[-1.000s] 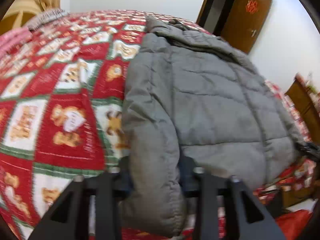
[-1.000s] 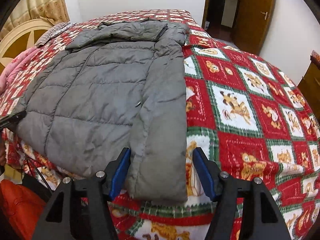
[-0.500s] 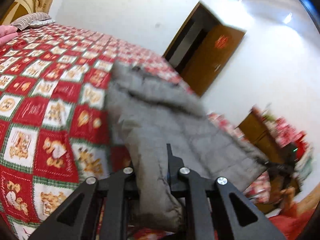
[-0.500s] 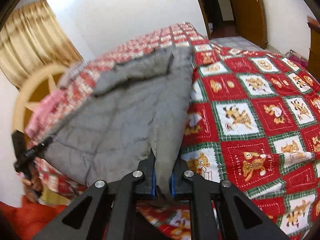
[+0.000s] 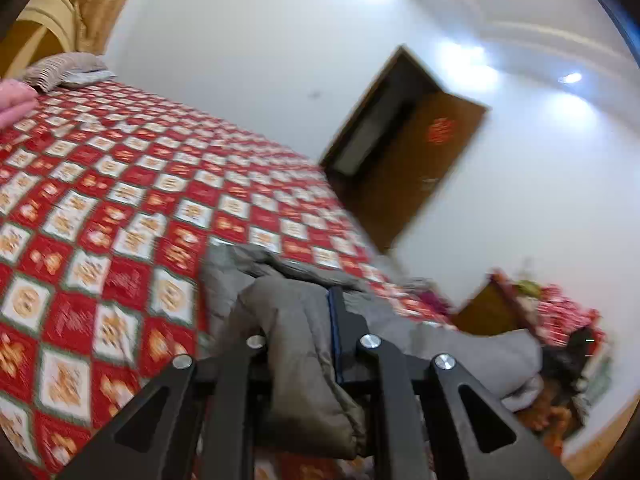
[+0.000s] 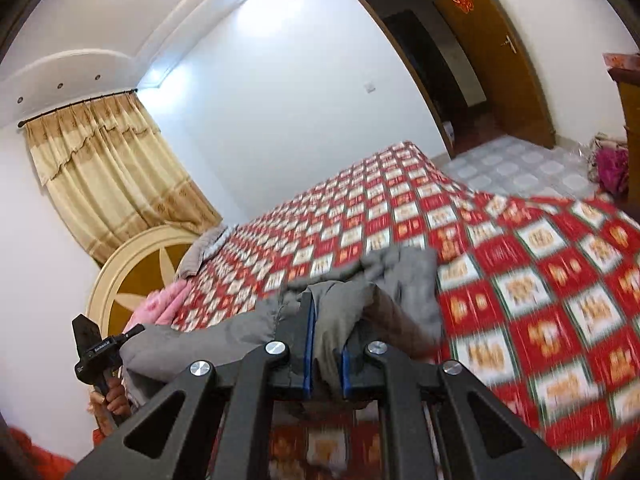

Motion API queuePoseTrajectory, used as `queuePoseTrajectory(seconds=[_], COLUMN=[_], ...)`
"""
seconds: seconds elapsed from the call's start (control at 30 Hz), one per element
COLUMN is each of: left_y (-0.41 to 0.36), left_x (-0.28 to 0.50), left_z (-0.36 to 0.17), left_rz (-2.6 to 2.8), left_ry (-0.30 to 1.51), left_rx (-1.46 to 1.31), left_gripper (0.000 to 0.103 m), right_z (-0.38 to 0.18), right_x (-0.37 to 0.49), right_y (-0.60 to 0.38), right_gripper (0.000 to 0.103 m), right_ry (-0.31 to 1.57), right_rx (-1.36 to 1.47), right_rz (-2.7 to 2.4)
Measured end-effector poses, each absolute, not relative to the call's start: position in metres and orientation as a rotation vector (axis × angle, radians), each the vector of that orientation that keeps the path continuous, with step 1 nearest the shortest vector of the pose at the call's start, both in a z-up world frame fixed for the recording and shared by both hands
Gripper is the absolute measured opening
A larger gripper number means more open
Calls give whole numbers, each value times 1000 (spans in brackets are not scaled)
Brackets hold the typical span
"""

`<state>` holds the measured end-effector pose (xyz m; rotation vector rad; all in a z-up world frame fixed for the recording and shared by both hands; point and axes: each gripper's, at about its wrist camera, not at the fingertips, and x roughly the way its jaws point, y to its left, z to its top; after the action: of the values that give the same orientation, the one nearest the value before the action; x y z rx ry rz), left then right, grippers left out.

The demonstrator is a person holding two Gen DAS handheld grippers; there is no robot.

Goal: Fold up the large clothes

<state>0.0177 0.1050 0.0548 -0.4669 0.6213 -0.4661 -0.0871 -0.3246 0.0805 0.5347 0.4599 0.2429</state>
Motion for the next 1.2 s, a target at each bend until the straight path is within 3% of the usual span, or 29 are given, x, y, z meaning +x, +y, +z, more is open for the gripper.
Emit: queuePoseTrajectory(seconds=[0.2, 0.4, 0.53, 0.73, 0.8, 0.83, 0.87, 0.9, 0.93, 1.0, 1.1, 1.2], left_y=[68, 35, 28, 63, 86, 97, 106, 112, 119, 124, 100, 29], left_x=[136, 228, 257, 268, 262, 255, 247, 240, 228, 213, 193, 191], left_z=[23, -44, -78, -103, -91, -80, -66, -52, -35, -14, 7, 8], left_rz=[-293, -163, -133, -324, -380, -369, -325, -285, -243, -192, -74, -93], left_ry=[765, 921, 986, 1089, 1063, 1023, 974, 929, 872, 838, 797, 773], left_rx=[-416, -369, -369, -662, -768, -782, -759, -730, -689, -630, -438, -180], left_gripper=[15, 15, 23, 45, 73, 80, 97, 103, 103, 103, 103, 103], right_z=[64, -7, -59, -124, -123, -118, -114, -105, -94, -65, -19, 0], right_x=[62, 192, 241, 269, 265, 260, 257, 251, 243, 223, 191, 192], right_y=[-325, -317, -306, -321, -331, -340, -344, -349, -351, -351, -324, -265], right_gripper=[9, 10, 11, 22, 30, 36, 39, 47, 58, 68, 68, 68], right_ry=[538, 666, 702, 786, 775, 761, 747, 721, 689, 613, 508, 547], right_rx=[540, 489, 446, 568, 652, 710, 736, 749, 743, 689, 474, 240], right_rz=[132, -24, -106, -104, -49, -14, 3, 13, 9, -29, -61, 64])
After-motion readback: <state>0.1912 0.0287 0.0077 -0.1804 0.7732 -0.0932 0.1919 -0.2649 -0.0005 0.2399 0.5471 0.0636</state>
